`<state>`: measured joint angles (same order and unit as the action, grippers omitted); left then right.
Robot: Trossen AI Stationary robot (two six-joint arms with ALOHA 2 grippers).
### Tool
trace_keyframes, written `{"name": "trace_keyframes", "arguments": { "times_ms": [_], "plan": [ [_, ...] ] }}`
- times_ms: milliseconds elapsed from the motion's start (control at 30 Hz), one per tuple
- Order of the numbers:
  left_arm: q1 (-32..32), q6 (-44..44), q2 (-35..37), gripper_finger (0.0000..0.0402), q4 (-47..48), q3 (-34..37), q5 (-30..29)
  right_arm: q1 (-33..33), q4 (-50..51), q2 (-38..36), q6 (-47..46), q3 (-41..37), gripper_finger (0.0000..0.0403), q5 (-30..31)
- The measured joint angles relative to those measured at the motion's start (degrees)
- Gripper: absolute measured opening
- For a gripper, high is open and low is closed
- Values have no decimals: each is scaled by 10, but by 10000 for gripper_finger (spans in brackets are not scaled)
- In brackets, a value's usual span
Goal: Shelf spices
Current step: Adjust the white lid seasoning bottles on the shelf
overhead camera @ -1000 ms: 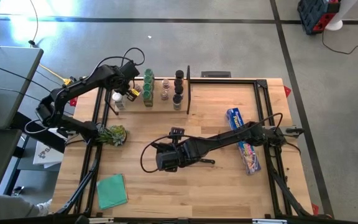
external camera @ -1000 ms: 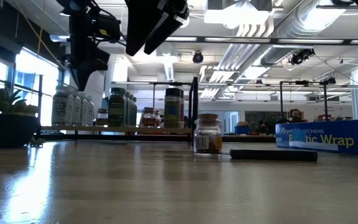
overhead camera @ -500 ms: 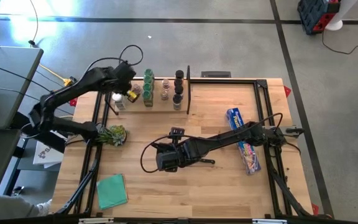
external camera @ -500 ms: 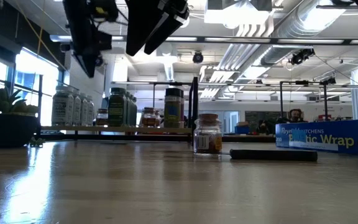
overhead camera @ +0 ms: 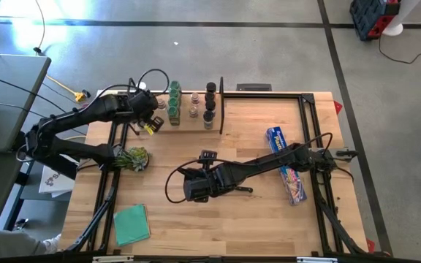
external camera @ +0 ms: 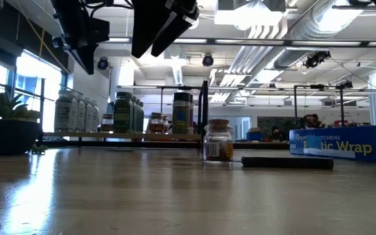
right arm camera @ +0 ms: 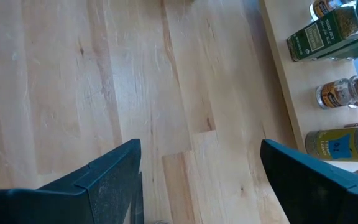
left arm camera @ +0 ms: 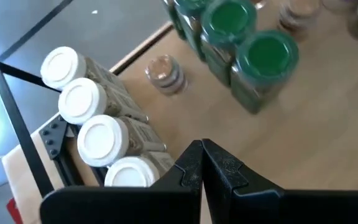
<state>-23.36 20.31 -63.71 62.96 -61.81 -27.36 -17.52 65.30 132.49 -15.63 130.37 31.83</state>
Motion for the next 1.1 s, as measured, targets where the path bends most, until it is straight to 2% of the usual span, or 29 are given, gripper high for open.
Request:
{"name": "trace_keyframes", "arguments": {
  "times_ms": [267, 667, 833, 1100],
  "plan": [
    [-78, -34, -29, 0, -78, 1, 15, 3, -2, 0, 7, 0, 326, -2],
    [-206, -93, -135, 0, -137, 1, 31, 2, -1, 0, 12, 0, 326, -2],
    [-227, -104, -155, 0, -168, 1, 33, 2, -1, 0, 12, 0, 326, -2],
    [-232, -105, -159, 0, -152, 1, 11, 2, 0, 0, 11, 0, 326, -2]
  ]
}}
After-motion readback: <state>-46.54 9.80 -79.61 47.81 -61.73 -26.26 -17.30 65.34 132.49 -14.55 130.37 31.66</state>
